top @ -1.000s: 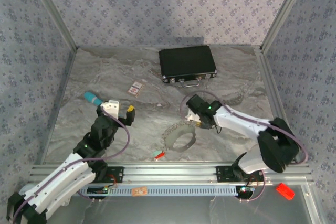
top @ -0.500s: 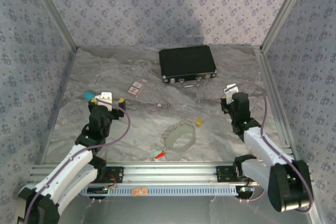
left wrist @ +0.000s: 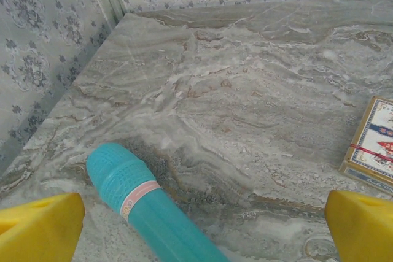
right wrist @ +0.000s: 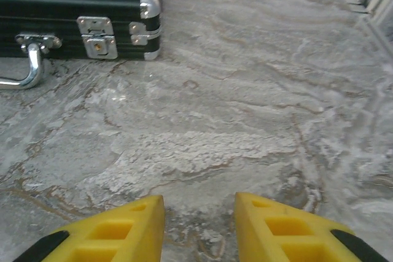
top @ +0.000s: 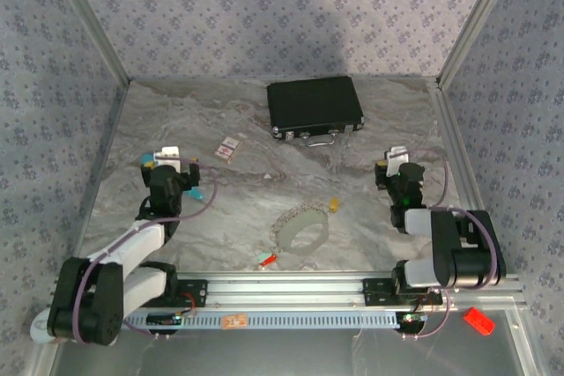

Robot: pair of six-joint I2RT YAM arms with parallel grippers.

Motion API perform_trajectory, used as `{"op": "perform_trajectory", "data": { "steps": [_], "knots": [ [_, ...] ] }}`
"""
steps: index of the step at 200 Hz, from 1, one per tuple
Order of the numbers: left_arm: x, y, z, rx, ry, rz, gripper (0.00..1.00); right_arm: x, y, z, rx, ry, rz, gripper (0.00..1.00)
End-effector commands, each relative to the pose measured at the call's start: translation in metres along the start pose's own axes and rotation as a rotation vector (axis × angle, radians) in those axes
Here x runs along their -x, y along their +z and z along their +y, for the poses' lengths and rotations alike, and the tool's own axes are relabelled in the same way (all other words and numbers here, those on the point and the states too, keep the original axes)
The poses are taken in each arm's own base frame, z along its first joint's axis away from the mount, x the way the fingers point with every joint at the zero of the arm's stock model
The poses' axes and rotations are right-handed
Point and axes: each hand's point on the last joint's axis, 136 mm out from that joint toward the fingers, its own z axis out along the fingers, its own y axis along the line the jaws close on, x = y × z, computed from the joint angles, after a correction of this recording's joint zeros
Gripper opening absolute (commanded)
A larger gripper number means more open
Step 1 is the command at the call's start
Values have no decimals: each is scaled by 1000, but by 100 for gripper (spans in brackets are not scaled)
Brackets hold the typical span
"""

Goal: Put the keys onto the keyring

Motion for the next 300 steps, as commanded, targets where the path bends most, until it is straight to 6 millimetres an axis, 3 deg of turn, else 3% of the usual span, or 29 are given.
{"op": "perform_trajectory", "data": {
  "steps": [1,55,121,149,186,300],
  "knots": [
    [20,6,0,-29,-49,-99,100,22,7,5,37,9,-86,36],
    [7,26,3,-32,-45,-103,100,15,16,4,51,27,-60,35],
    [-16,45,-16,-118,6,-102,100,15,19,5,83,39,-45,35],
    [-15,52,-20,-137,20,-68,100,15,22,4,98,51,-30,36],
    [-17,73,-5,-111,-52,37,100,14,26,-3,89,88,-8,39],
    [-18,76,-7,-141,-68,52,100,14,27,-7,67,98,-2,45]
  ]
}}
